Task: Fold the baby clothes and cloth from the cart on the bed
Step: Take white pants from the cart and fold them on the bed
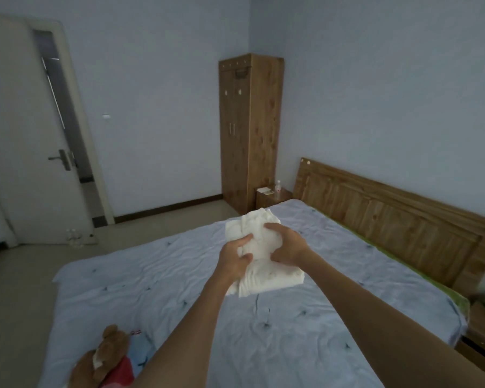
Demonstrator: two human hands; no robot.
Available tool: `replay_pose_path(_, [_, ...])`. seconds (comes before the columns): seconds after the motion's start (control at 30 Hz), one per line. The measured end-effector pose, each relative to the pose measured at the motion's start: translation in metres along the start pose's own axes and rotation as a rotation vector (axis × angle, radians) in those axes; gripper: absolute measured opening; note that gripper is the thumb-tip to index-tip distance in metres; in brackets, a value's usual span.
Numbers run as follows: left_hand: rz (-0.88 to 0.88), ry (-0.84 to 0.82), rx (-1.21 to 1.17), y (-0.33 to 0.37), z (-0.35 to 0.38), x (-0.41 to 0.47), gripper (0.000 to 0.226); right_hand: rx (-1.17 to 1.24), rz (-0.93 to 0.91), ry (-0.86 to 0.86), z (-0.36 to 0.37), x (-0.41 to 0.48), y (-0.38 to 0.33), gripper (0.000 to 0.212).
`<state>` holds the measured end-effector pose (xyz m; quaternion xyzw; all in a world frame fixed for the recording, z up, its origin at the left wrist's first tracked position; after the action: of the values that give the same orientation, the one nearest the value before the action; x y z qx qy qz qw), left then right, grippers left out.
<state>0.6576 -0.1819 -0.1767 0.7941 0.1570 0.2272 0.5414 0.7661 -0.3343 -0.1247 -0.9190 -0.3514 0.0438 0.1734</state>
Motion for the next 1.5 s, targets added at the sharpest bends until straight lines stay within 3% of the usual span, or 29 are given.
replay_pose_path(0.43, [-0.041, 0.111, 0.092, 0.017, 0.099, 0.123, 0.056, 0.086, -0.109, -0.059, -0.026, 0.133, 0.122, 0.083])
replay_pose_path(0.73, [-0.076, 0.183, 0.134, -0.039, 0.148, 0.18, 0.053, 0.109, -0.167, -0.155, 0.014, 0.21, 0.182, 0.081])
replay_pose_path(0.97, [-0.26, 0.238, 0.147, -0.119, 0.182, 0.181, 0.058, 0.122, -0.167, -0.284, 0.103, 0.236, 0.22, 0.085])
replay_pose_path(1.3, [-0.644, 0.266, 0.16, -0.282, 0.251, 0.105, 0.057, 0.134, -0.155, -0.555, 0.298, 0.214, 0.279, 0.088])
replay_pose_path(1.5, [-0.749, 0.302, 0.129, -0.398, 0.296, 0.066, 0.059, 0.188, -0.139, -0.573, 0.415, 0.191, 0.323, 0.093])
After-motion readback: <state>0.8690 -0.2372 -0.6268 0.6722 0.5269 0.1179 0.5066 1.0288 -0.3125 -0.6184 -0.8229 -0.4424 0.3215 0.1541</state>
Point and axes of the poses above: each hand's wrist, its own x-axis towards the middle knuckle, its own z-axis out of the palm, y = z × x, the point moved 5 cm from there along x, towards the middle knuckle, and after that the axes turned 13 degrees about -x, right-handed, at the moved point
